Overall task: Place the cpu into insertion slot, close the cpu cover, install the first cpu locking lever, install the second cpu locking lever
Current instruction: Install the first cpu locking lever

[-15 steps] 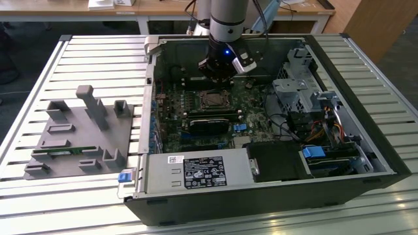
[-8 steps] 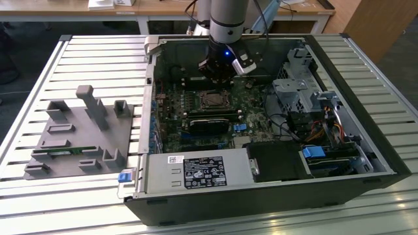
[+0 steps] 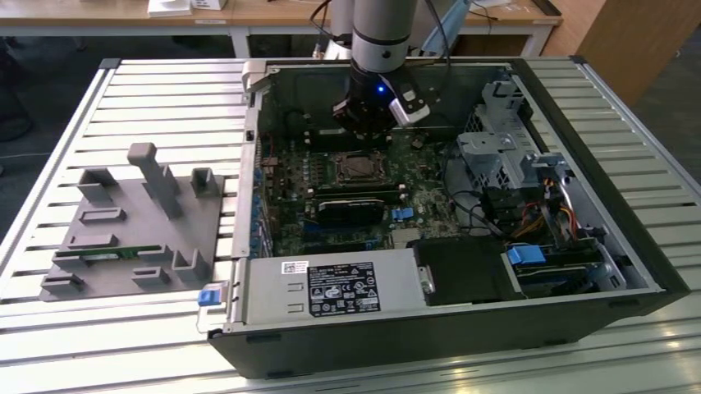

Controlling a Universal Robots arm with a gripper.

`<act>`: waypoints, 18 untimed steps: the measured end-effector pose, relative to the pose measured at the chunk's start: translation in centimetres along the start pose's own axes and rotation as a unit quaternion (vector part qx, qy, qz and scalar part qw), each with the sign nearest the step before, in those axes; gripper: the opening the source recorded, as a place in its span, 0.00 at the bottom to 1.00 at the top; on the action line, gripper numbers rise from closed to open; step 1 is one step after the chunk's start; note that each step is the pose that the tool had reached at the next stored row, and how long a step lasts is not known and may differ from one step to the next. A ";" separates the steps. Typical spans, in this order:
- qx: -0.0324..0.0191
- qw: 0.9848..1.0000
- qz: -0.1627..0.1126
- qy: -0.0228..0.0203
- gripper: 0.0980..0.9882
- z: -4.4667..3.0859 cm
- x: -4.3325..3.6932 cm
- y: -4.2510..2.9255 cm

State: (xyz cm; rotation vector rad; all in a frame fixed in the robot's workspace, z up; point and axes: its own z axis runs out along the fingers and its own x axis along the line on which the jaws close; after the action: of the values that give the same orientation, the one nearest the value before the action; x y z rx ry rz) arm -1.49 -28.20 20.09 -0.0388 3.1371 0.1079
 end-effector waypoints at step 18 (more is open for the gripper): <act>0.007 1.000 0.000 0.000 0.03 -0.03 0.00 0.00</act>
State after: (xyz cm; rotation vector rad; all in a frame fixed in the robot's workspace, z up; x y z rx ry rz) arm -1.49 -28.20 20.12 -0.0387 3.1378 0.0869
